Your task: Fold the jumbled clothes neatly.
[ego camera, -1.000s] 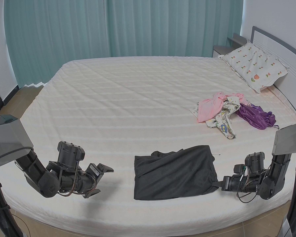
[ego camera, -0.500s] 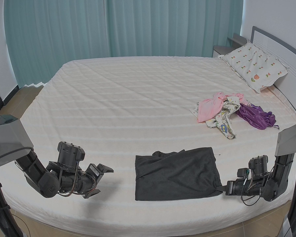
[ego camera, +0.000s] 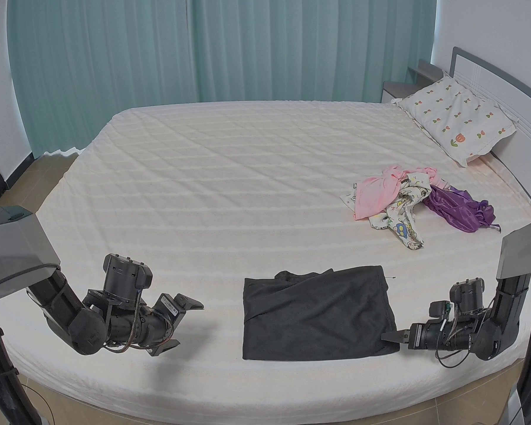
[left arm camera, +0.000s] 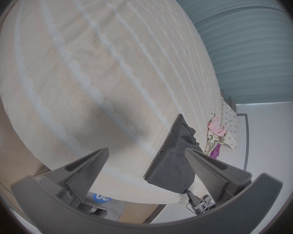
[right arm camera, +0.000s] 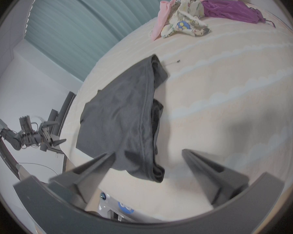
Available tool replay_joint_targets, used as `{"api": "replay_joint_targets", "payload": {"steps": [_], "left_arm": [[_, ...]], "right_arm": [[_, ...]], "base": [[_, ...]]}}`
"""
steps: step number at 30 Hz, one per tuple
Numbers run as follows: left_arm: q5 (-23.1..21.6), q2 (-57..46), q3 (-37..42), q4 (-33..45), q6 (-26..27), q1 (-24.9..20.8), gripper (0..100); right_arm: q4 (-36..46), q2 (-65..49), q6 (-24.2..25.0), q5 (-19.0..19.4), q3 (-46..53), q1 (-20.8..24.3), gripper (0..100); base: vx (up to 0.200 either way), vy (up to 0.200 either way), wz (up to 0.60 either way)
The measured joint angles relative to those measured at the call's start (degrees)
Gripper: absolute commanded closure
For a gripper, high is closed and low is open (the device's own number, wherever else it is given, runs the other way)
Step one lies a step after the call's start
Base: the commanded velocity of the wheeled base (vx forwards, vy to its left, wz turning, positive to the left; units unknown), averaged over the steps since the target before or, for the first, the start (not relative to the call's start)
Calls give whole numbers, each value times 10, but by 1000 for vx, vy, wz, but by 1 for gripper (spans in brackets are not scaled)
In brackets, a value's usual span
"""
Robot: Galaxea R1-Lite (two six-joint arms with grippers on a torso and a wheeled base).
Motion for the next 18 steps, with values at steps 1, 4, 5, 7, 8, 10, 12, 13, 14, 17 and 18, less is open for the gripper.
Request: {"api": "replay_joint_targets", "payload": {"steps": [1, 4, 5, 7, 8, 10, 12, 13, 14, 17, 18], "left_arm": [[0, 0, 0, 0, 0, 0, 0], [4, 0, 0, 0, 0, 0, 0], [6, 0, 0, 0, 0, 0, 0], [12, 1, -2, 0, -1, 0, 0], [15, 1, -3, 0, -1, 0, 0], [18, 3, -4, -1, -4, 0, 0], [18, 4, -7, 0, -13, 0, 0], [19, 5, -9, -1, -17, 0, 0], [19, 5, -11, -1, -20, 0, 0], [19, 6, -16, -1, -23, -1, 0], [19, 6, -17, -1, -23, 0, 0]], "right_arm": [[-1, -4, 4, 2, -2, -5, 0], [-2, -16, 22, 7, -11, -17, 0], [-2, -20, 30, 8, -14, -21, 0], [-2, -26, 53, 10, -21, -24, 0], [-2, -29, 64, 10, -25, -25, 0], [-3, -33, 79, 11, -33, -27, 0], [-3, -35, 88, 11, -40, -27, 0], [-3, -37, 91, 11, -42, -28, 0], [-3, -37, 93, 11, -44, -28, 0], [-3, -39, 102, 11, -52, -28, 0], [-3, -39, 103, 11, -54, -28, 0]], "base": [[0, 0, 0], [0, 0, 0], [0, 0, 0], [0, 0, 0], [0, 0, 0], [0, -200, 0], [0, -200, 0], [0, -200, 0], [0, -200, 0], [0, -200, 0], [0, -200, 0]]}}
